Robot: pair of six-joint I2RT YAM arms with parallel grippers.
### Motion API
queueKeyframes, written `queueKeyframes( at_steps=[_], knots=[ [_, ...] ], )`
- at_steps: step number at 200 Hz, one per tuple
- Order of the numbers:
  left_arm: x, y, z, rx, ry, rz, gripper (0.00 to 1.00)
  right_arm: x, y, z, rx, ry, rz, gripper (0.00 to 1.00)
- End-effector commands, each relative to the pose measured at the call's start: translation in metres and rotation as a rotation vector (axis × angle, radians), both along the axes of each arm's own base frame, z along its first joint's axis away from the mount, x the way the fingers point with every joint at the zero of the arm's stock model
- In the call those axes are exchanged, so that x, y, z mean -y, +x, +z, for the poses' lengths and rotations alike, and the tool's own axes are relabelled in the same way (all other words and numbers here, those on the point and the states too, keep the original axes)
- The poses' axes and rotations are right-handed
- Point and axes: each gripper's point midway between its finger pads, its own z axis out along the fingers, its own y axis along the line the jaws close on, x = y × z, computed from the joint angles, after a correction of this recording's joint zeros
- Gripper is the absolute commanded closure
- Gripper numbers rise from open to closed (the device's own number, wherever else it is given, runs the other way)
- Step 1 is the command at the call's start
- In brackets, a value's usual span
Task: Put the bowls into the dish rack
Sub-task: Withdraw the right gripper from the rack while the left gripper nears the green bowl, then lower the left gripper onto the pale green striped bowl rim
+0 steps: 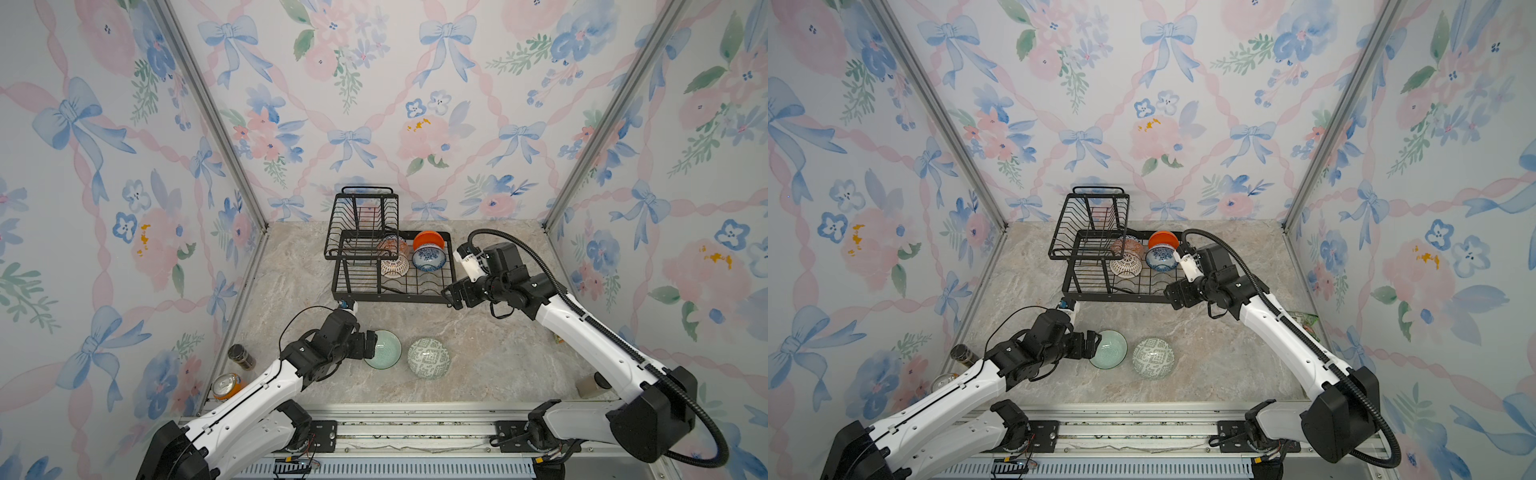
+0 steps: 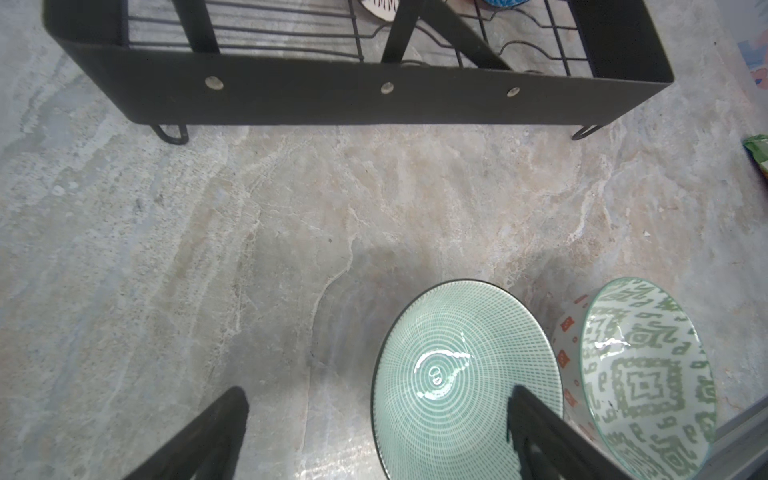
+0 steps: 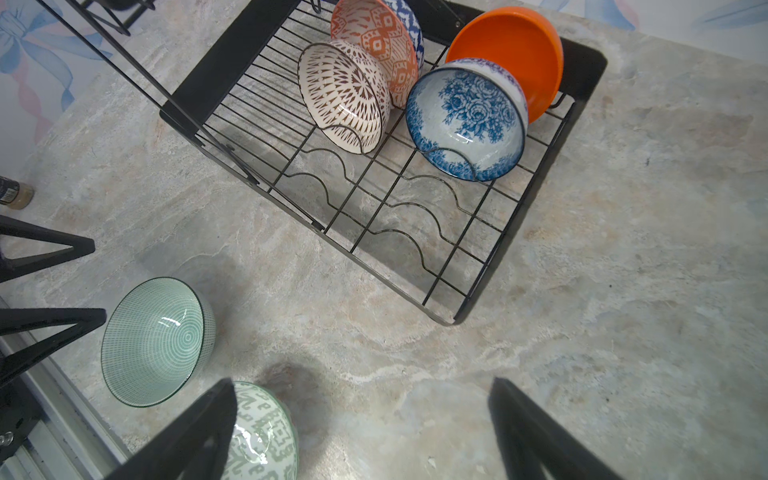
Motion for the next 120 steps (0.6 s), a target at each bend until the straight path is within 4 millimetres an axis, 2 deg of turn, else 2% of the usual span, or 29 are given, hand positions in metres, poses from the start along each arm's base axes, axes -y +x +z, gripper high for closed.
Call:
queueKeyframes(
  at_steps=[1, 73, 120],
  knots=[
    [0.000, -0.014, -0.019, -0.076, 0.003, 0.003, 0.02, -0.004, -0.003, -0.001, -0.017, -0.001, 0.018, 0.03],
    [-0.002, -0.021, -0.042, -0.147, 0.042, 0.020, 0.02, -0.004, -0.002, -0.008, -0.029, -0.014, 0.020, 0.03],
    [0.001, -0.021, -0.056, -0.206, 0.080, 0.010, 0.09, -0.001, 0.006, -0.018, -0.039, -0.049, 0.006, 0.03]
  ],
)
